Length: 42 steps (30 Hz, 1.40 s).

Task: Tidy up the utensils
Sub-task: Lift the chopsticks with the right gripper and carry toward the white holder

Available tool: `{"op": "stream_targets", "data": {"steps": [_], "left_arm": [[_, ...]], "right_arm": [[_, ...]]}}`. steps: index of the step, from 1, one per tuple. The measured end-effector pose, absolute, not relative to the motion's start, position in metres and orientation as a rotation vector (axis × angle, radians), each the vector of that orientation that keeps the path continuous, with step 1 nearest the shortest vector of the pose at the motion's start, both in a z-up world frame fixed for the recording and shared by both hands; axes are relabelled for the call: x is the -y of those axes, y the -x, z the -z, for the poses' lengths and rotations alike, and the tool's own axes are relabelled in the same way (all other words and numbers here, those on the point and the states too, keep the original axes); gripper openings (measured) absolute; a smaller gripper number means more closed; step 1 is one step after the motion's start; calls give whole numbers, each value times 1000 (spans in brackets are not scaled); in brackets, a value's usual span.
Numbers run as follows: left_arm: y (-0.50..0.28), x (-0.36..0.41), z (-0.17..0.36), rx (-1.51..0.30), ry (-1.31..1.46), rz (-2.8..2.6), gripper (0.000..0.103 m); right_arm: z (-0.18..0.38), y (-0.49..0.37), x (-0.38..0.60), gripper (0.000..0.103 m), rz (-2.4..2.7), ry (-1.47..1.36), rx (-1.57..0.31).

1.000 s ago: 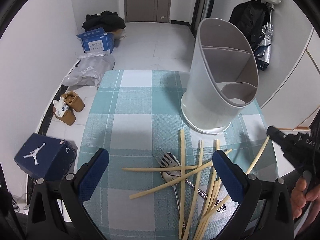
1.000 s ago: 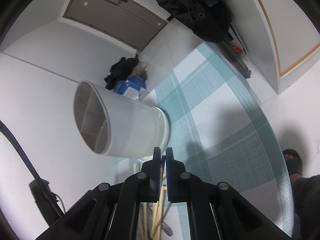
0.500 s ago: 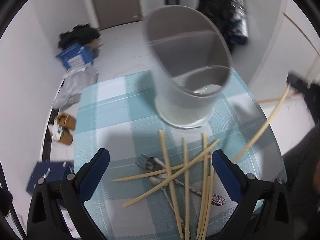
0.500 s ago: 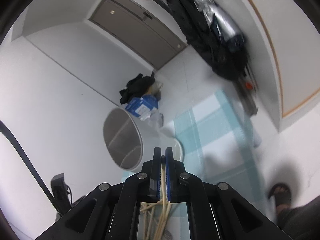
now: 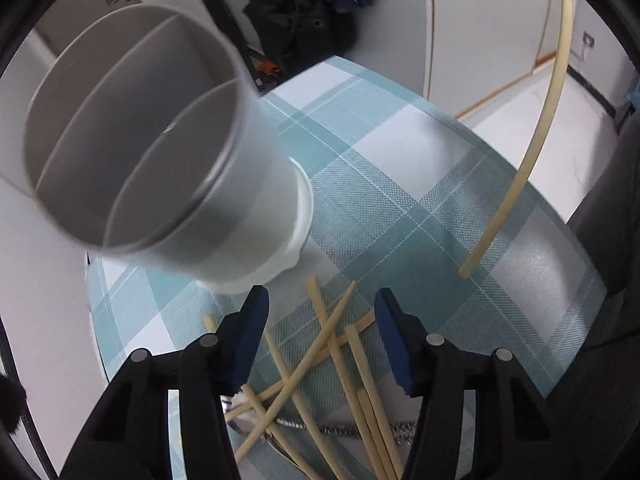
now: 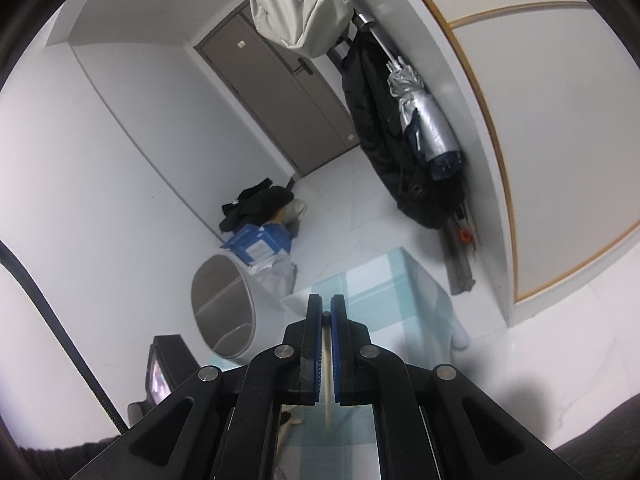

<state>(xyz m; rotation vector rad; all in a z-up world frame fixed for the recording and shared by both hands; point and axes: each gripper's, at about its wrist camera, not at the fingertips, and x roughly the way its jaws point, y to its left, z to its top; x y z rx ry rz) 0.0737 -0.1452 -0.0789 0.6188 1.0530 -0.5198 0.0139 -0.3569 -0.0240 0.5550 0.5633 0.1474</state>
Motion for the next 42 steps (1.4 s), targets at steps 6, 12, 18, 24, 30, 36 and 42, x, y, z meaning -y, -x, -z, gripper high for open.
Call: {"op": "stream_targets", "data": {"steps": [6,12,18,24,30,36,42], "left_arm": [[-79,155,85,-1085,-634,577,46],[-84,155,90,-1150,-639,619,44],[-84,159,97,-1179,-669,637,27],[-91,156,95,-1207,-648,628,7],[-94,147,92,-1201,-602,597,2],[-92,141,83,-1160,-587,581,1],[-93,120,61,-1105,-519,565,1]], "right_arm": [[28,-12,366,4,-148,-591,-553],[26,-9,365,4,-159,-581,-544],[26,-7,366,4,-160,-601,-540],[27,-7,367,4,-155,-606,-537],[28,-4,367,4,-147,-612,-534],[27,-5,369,4,-146,-610,-532],[27,-7,366,4,-148,-594,-536]]}}
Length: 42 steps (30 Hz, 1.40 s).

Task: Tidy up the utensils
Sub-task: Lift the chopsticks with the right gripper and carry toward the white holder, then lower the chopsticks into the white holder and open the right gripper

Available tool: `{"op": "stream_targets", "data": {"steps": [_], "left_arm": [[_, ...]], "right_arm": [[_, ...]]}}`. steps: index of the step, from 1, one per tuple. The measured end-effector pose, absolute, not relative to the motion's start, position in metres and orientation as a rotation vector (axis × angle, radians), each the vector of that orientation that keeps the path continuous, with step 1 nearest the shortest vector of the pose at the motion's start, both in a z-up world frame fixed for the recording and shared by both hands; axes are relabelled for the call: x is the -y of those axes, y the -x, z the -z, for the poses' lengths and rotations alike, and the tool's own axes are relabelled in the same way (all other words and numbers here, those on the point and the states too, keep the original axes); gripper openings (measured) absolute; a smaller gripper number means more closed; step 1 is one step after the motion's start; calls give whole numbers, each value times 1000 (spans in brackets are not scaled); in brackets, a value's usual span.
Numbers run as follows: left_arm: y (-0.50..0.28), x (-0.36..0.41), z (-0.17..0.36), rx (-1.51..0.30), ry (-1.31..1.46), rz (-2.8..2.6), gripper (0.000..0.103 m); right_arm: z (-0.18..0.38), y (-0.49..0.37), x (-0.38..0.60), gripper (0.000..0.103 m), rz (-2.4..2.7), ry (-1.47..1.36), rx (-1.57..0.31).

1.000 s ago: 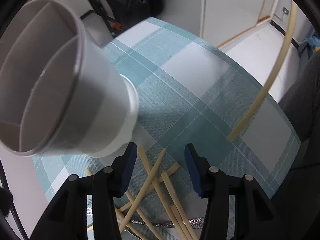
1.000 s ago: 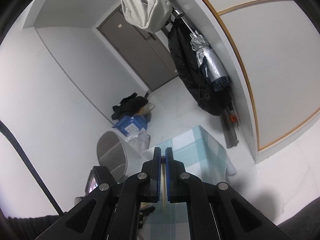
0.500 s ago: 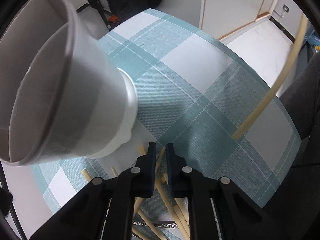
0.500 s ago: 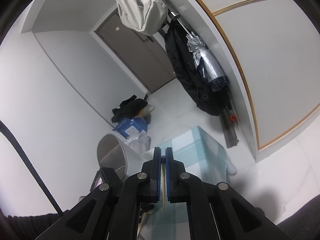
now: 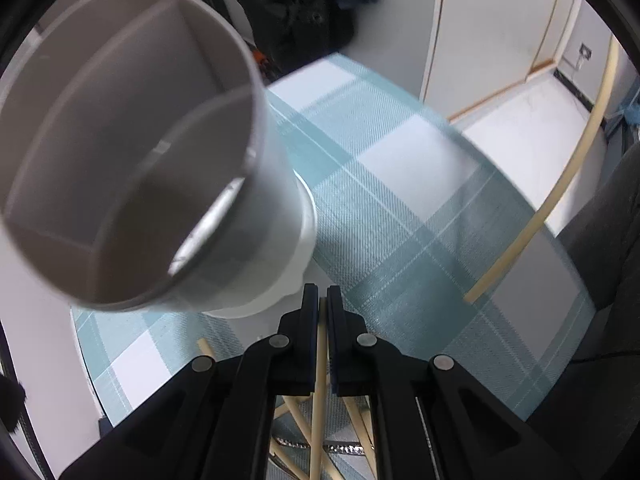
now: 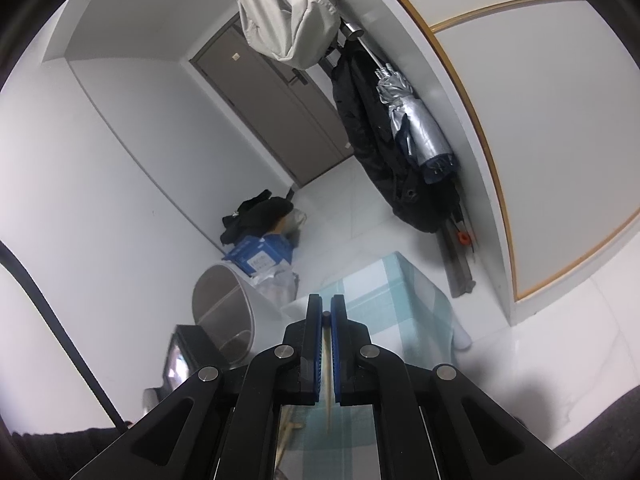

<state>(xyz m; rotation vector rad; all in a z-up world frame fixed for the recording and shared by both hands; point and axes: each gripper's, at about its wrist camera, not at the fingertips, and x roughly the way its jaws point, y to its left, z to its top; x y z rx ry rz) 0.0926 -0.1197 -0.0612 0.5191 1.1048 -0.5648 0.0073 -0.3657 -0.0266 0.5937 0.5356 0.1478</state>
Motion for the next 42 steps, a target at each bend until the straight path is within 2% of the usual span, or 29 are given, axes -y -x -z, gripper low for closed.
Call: {"op": "stream_targets", "data": {"steps": [12,26,42], "left_arm": [[-70,77,-17,-895,-242,467,1],[-71,40,-27,-811,36,375,1],[-105,27,-124,-569,220,425,1]], "right_arm": [[12,-10,321,3,-211,-444,-529],[-4,-13,250,3,-304,-261,-538],[-119,-50,220,3,-409,-137,-433]]}}
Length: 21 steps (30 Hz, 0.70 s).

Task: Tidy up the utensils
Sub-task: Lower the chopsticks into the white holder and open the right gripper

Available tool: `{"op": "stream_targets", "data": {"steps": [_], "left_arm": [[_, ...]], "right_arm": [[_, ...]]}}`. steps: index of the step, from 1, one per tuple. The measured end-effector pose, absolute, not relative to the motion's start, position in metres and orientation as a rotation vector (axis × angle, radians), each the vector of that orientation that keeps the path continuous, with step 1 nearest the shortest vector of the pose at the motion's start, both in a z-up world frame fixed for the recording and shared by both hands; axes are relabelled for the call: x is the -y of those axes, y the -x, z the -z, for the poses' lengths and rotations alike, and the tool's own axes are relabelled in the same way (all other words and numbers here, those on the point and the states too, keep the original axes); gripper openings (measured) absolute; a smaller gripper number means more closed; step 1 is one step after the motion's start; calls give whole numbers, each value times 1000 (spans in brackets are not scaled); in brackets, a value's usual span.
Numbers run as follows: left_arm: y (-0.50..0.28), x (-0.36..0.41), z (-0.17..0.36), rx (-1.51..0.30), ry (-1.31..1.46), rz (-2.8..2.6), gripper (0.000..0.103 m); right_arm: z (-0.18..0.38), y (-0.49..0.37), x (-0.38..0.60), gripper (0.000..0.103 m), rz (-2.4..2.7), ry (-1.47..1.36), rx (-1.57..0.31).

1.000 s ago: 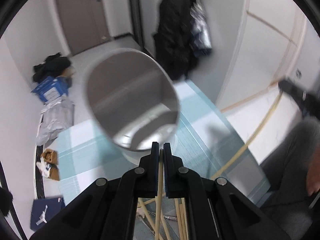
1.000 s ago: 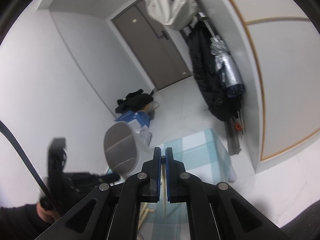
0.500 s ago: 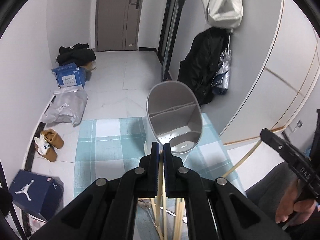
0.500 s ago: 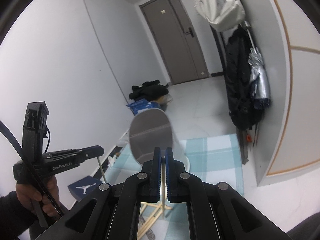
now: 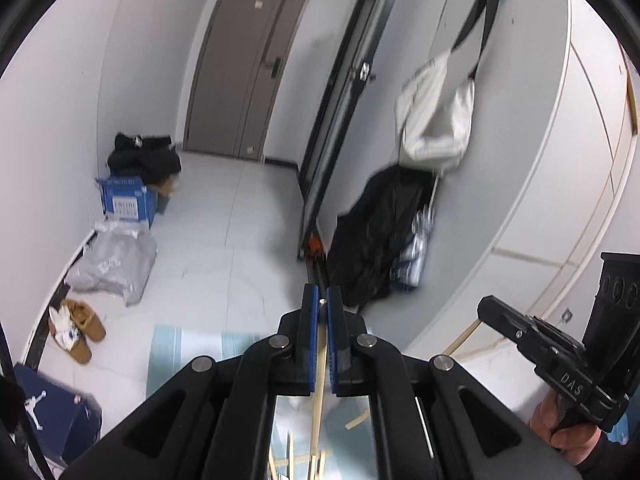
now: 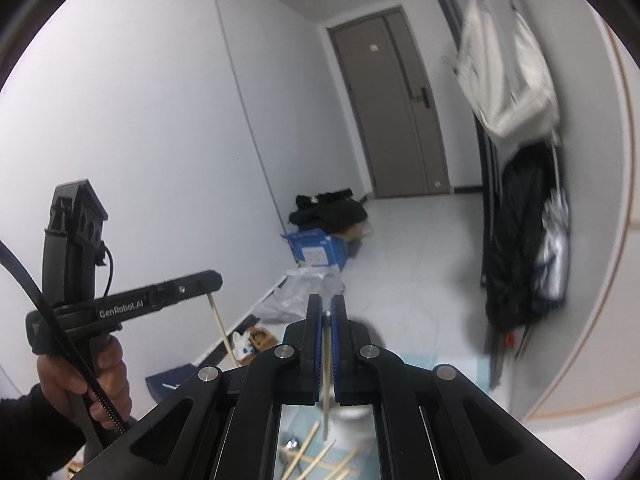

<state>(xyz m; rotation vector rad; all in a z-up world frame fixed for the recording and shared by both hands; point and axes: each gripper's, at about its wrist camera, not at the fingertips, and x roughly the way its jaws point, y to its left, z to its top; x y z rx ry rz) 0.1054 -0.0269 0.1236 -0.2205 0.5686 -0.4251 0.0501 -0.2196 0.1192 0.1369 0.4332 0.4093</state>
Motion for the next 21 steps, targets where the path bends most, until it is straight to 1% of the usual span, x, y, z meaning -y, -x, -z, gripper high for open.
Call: {"op": "stream_targets", "data": {"steps": [3,9,21], "left_arm": [[-116,26,-132,-530,242,407,1],[-138,21,-137,-452,295,344,1],[-175,36,-108,-484,244,314,1]], "right_arm": [[-141,-68,213,3,-423,-86,-401],[-160,-105,202,3,-436,-30,-376],[-134,-164,201,3,-457,-25,-446]]}}
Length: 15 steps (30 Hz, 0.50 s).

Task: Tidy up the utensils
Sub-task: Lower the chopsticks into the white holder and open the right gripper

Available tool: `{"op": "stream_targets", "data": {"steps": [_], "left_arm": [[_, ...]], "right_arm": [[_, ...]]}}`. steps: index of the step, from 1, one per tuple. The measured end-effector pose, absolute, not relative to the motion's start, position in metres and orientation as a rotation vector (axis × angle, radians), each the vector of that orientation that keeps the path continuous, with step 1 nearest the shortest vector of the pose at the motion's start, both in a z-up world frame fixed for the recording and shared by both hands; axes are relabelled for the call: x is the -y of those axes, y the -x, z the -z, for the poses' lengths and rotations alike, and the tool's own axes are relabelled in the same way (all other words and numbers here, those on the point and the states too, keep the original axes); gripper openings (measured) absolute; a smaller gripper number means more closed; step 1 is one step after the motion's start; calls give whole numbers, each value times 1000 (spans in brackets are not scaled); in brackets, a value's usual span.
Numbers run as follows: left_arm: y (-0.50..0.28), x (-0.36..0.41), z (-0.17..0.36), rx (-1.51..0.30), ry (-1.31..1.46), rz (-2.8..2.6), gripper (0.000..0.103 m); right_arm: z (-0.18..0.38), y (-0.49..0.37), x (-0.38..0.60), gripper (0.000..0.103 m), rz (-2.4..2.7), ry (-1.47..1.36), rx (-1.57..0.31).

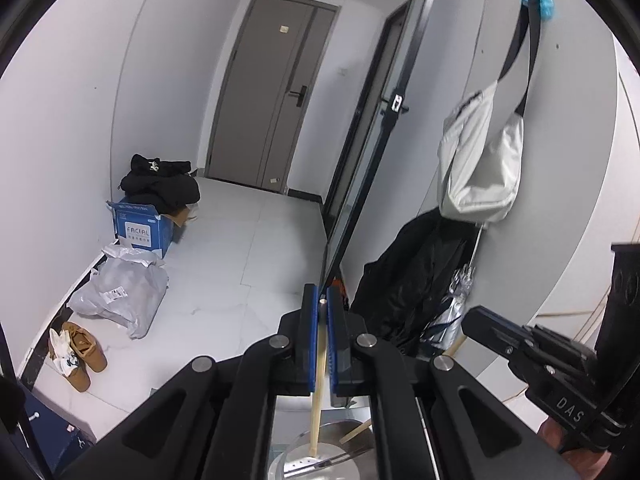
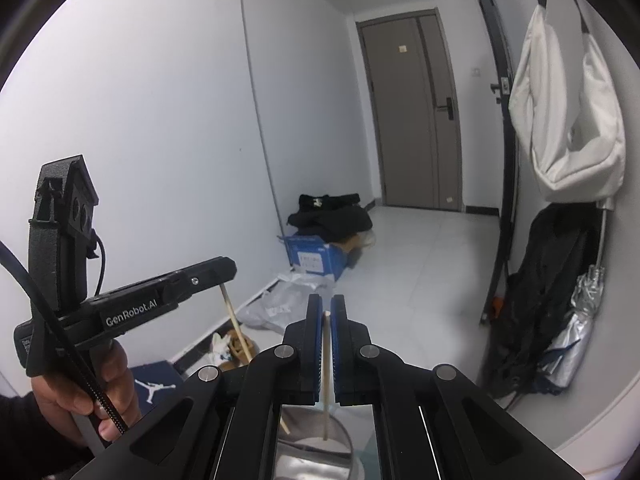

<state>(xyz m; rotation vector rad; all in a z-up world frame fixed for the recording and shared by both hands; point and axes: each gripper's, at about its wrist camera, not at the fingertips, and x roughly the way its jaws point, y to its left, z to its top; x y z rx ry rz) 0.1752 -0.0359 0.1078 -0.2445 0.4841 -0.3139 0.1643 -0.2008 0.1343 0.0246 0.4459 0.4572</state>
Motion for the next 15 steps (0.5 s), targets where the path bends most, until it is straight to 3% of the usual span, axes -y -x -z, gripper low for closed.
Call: {"op": "stream_targets", "data": {"steps": [15], "left_arm": [[-195,63,-76,-642,128,410,2]], "right_arm": [[-78,-190,200,3,-543,-54,-571]]}}
